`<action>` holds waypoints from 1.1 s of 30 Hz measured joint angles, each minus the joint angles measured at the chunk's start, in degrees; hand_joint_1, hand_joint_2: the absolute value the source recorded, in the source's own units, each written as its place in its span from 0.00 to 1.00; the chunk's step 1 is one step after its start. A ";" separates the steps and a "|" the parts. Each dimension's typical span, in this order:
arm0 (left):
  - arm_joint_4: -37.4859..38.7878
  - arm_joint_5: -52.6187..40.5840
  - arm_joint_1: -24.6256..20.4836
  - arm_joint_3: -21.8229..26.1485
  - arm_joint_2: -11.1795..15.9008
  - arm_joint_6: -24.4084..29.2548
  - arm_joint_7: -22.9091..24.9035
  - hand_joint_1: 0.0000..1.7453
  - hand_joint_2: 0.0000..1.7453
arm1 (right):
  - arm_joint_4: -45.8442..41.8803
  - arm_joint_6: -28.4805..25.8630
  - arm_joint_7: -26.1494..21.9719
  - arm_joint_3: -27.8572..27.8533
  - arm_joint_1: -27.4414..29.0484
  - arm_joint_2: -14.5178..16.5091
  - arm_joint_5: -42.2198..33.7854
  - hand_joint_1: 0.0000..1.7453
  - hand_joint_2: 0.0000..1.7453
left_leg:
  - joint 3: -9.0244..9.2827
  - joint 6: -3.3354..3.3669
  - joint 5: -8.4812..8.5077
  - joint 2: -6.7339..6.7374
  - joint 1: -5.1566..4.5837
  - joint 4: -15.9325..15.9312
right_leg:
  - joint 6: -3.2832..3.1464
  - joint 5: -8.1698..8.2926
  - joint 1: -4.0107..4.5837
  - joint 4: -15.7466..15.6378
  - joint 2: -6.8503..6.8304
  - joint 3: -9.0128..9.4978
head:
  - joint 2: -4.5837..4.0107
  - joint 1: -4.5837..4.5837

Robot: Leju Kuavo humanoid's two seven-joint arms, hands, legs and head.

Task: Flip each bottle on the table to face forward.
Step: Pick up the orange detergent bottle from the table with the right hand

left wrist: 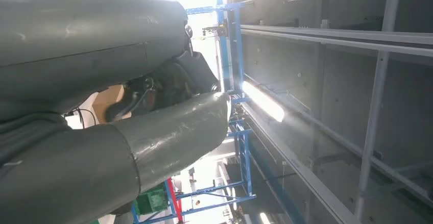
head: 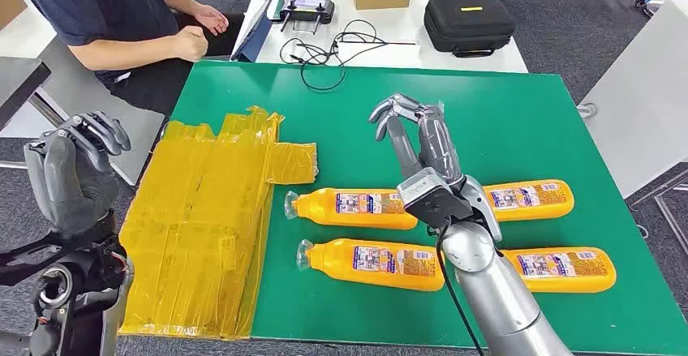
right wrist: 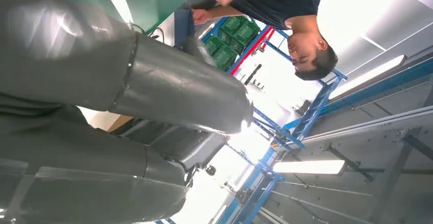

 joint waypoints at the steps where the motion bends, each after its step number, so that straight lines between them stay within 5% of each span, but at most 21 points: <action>1: 0.02 -0.50 0.42 -0.04 -0.19 0.52 0.97 1.00 0.00 | -0.30 0.35 -0.18 -0.21 0.62 0.20 -1.10 1.00 0.00 | 0.06 -0.02 -0.02 0.00 0.00 0.00 | -0.02 -0.02 0.00 -0.04 0.00 -0.03 | 0.00 0.00; 4: 1.87 -4.81 5.84 -0.92 -2.76 5.11 2.40 0.94 0.00 | -4.67 3.54 -6.80 -3.70 11.07 1.77 -11.27 1.00 0.00 | 0.89 -0.16 -0.58 -0.32 0.03 -0.12 | -0.22 -0.68 0.02 -0.34 -0.31 0.47 | 0.01 -0.01; 8: 9.46 -5.79 15.15 -4.07 -6.50 11.44 -5.79 0.00 0.00 | -11.70 8.73 -16.82 -10.19 30.50 3.75 -17.58 1.00 0.00 | 1.26 -0.12 -1.26 -0.47 -0.03 -0.16 | -0.20 -1.24 0.00 -0.40 -0.43 1.65 | 0.00 0.15; 15: 12.25 -1.04 17.54 -6.07 -7.64 14.30 -1.65 0.00 0.00 | -13.17 10.68 -17.28 -16.18 36.77 6.54 -14.71 1.00 0.00 | 1.25 -0.18 -1.39 -0.01 0.01 -0.16 | -0.21 -1.23 0.03 -0.42 0.00 1.36 | 0.00 0.11; 16: 12.37 -0.93 17.64 -6.24 -7.70 14.27 -1.50 0.00 0.00 | -13.23 10.71 -17.28 -16.63 37.02 6.79 -14.62 0.84 0.00 | 1.25 -0.19 -1.38 -0.01 0.03 -0.16 | -0.21 -1.24 0.05 -0.42 0.00 1.37 | 0.00 0.11; 19: 12.80 0.01 17.86 -6.69 -7.82 13.33 -1.16 0.00 0.00 | -13.32 11.10 -17.29 -17.79 37.54 7.41 -14.30 0.09 0.00 | 1.27 -0.20 -1.38 0.00 0.06 -0.17 | -0.22 -1.23 0.10 -0.41 0.01 1.38 | 0.00 0.11; 20: 12.96 0.17 17.89 -6.79 -7.84 13.07 -1.05 0.00 0.00 | -13.32 11.37 -17.29 -18.19 37.58 7.62 -14.10 0.00 0.00 | 1.28 -0.20 -1.37 0.00 0.07 -0.17 | -0.22 -1.23 0.11 -0.40 0.01 1.39 | 0.00 0.11; 21: 13.13 0.09 17.89 -6.84 -7.84 13.05 -0.92 0.00 0.00 | -13.32 11.59 -17.17 -18.57 37.57 7.82 -13.61 0.00 0.00 | 1.29 -0.20 -1.37 0.00 0.07 -0.17 | -0.22 -1.23 0.11 -0.40 0.01 1.40 | 0.00 0.11; 25: 13.70 -2.20 17.80 -6.93 -7.85 13.92 0.41 0.00 0.00 | -13.42 11.00 -13.41 -19.75 37.55 7.87 -7.35 0.00 1.00 | 1.32 -0.20 -1.37 0.00 0.07 -0.16 | -0.22 -1.23 0.11 -0.40 0.01 1.43 | 0.00 0.11; 31: 14.86 -4.86 17.41 -6.69 -8.04 13.08 1.60 0.00 0.00 | -15.97 6.61 -0.74 -24.33 39.08 5.50 15.48 0.00 1.00 | 1.31 -0.19 -1.37 -0.04 0.01 -0.15 | -0.21 -1.23 0.03 -0.42 -0.02 1.39 | 0.00 0.11; 33: 15.41 -4.88 17.23 -6.23 -8.21 12.31 1.28 0.00 0.00 | -17.47 8.08 -0.21 -28.82 40.16 4.41 22.56 0.00 1.00 | 1.29 -0.19 -1.38 -0.04 -0.02 -0.15 | -0.21 -1.23 0.01 -0.42 -0.02 1.39 | 0.00 0.11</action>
